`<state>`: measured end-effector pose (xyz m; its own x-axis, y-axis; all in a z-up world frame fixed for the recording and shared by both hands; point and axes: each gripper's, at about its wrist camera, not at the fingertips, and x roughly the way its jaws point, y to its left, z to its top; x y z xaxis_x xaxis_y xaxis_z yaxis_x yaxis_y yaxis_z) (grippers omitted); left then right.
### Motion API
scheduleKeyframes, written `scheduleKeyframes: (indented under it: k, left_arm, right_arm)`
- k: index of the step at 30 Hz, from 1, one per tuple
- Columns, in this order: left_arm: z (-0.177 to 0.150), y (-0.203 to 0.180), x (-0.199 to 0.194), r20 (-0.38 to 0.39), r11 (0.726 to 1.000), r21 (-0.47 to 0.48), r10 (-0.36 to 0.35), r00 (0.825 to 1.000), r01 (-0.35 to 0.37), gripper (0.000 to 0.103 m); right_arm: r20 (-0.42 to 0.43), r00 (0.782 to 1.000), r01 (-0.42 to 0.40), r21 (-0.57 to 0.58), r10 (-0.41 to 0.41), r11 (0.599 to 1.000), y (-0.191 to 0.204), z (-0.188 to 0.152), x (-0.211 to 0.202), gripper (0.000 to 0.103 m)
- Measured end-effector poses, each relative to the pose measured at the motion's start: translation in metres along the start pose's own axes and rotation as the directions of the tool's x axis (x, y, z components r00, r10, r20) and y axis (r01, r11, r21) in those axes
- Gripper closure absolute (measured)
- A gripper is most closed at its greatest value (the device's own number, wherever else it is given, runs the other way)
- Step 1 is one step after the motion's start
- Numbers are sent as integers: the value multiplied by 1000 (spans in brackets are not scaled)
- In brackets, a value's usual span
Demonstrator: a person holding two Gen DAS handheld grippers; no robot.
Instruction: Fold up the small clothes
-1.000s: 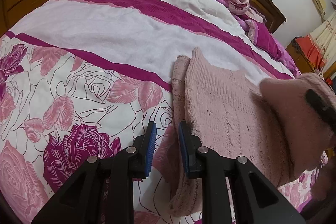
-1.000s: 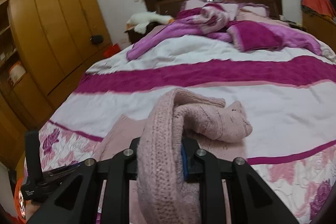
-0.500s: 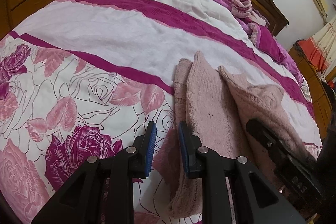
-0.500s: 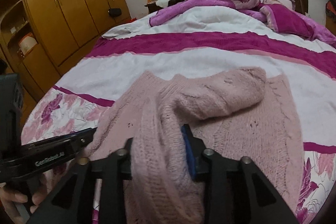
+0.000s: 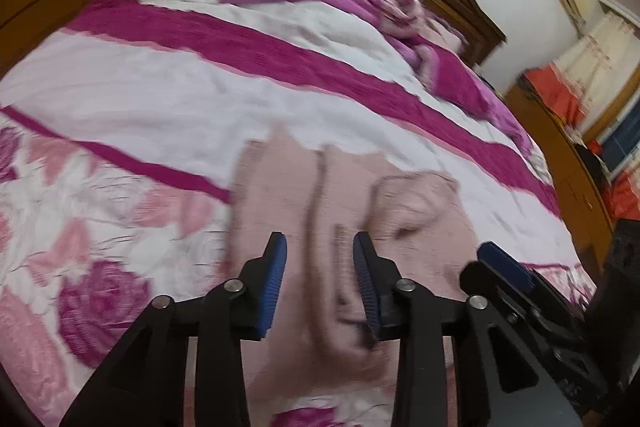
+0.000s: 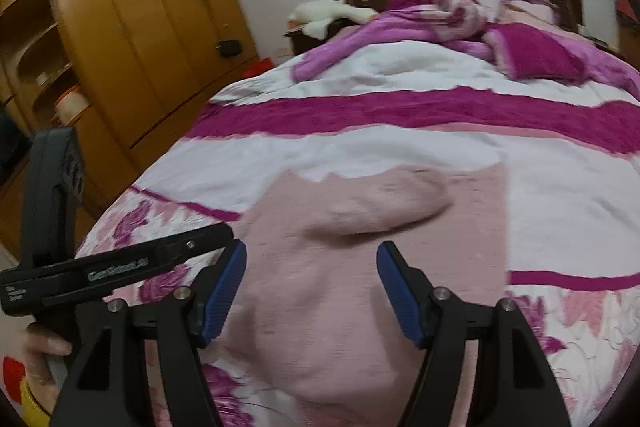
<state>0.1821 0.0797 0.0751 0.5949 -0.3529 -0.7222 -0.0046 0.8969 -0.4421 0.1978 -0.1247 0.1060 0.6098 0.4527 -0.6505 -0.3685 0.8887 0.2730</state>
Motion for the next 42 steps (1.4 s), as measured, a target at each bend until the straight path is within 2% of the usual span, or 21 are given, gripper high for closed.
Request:
scheduleKeyframes:
  k: [3, 6, 9, 12, 14, 16, 18, 23, 26, 29, 32, 37, 40, 42]
  left_arm:
    - [4, -16, 16, -40, 999, 33, -9, 999, 10, 83]
    - [6, -27, 26, -61, 998, 63, 16, 998, -12, 78]
    - [7, -42, 40, -113, 989, 146, 30, 993, -13, 77]
    - [3, -59, 55, -144, 960, 271, 110, 984, -67, 77]
    - [-1, -66, 61, -114, 929, 339, 199, 973, -150, 77]
    - [-1, -67, 65, -75, 913, 359, 238, 968, -196, 75]
    - [0, -63, 64, -51, 915, 344, 244, 968, -212, 75]
    - [6, -42, 70, -79, 966, 208, 175, 981, -155, 72]
    - [5, -31, 70, -77, 981, 143, 144, 987, -132, 70]
    - [2, -28, 72, -71, 984, 121, 143, 987, -134, 69]
    - [-2, -31, 67, -58, 980, 111, 173, 983, -166, 68]
    - [-9, -43, 64, -12, 947, 189, 267, 964, -260, 61]
    - [-6, -34, 67, -43, 968, 121, 225, 973, -219, 61]
    - [-5, -29, 66, -49, 984, 71, 169, 984, -165, 61]
  right_arm:
    - [-9, 997, 76, 39, -75, 996, -25, 1, -2, 32]
    - [-16, 995, 99, 72, -98, 993, -46, 2, -3, 32]
    - [-26, 990, 137, 95, -135, 986, -63, 1, -1, 32]
    - [-51, 988, 149, 130, -143, 980, -80, -1, 5, 32]
    - [-62, 988, 147, 151, -139, 978, -88, -2, 8, 32]
    - [-74, 988, 148, 167, -138, 975, -94, -4, 10, 32]
    - [-83, 989, 139, 184, -126, 973, -97, -5, 12, 32]
    - [-100, 991, 114, 216, -94, 970, -103, -10, 17, 32]
    - [-111, 990, 109, 227, -85, 968, -104, -13, 22, 32]
    - [-113, 990, 110, 222, -86, 969, -102, -13, 24, 32]
    - [-113, 990, 111, 217, -88, 970, -101, -13, 24, 32]
    - [-113, 990, 108, 221, -85, 969, -101, -13, 25, 32]
    - [-114, 989, 112, 217, -89, 970, -100, -13, 26, 32]
    - [-114, 989, 112, 218, -89, 970, -101, -13, 25, 32]
